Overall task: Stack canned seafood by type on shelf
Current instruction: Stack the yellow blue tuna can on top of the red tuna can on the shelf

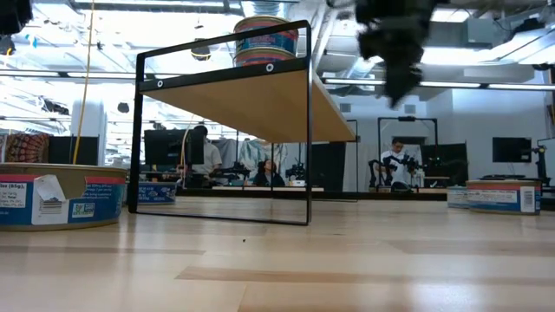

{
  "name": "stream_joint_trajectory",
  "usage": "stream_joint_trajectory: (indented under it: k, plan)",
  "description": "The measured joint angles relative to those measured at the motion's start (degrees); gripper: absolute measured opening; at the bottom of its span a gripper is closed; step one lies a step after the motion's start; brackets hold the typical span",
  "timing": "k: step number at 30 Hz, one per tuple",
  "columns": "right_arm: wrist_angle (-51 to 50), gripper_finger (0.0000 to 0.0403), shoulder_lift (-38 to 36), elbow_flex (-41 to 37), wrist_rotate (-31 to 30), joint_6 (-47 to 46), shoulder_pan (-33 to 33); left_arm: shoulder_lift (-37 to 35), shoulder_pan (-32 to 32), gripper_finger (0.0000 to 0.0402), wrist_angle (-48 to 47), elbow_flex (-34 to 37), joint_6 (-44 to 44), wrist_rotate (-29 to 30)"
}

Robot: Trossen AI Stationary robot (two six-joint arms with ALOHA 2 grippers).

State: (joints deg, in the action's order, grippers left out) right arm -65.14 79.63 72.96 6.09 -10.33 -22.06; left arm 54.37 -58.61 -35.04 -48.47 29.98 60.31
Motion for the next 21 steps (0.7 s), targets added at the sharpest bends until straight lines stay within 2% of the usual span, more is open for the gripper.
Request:
stream_joint_trajectory:
  k: [3, 8, 11, 17, 21]
  plan:
    - [-1.96, 0.0274, -1.75, -7.92, -0.42, -1.69, -0.36, -0.07, 0.6, 0.0297, 0.03, 0.0, -0.12, 0.37]
    - [-0.92, 0.0265, -0.56, -17.29, -7.98, -3.44, -2.76, -0.04, 3.39, 0.0297, 0.12, 0.0, -0.79, 0.52]
    - [0.32, 0.0256, 0.78, -18.65, -11.99, -4.32, -4.41, -0.04, 4.68, 0.0297, 0.17, 0.0, -0.48, -0.42]
    - [0.47, 0.0241, 4.12, -18.65, -24.14, -9.61, -5.91, -0.04, 5.35, 0.0297, 0.41, 0.0, -0.37, -1.52]
    - [0.17, 0.0234, 6.62, -18.65, -26.82, -10.66, -5.91, -0.04, 5.35, 0.0297, 0.29, 0.0, -0.72, -1.52]
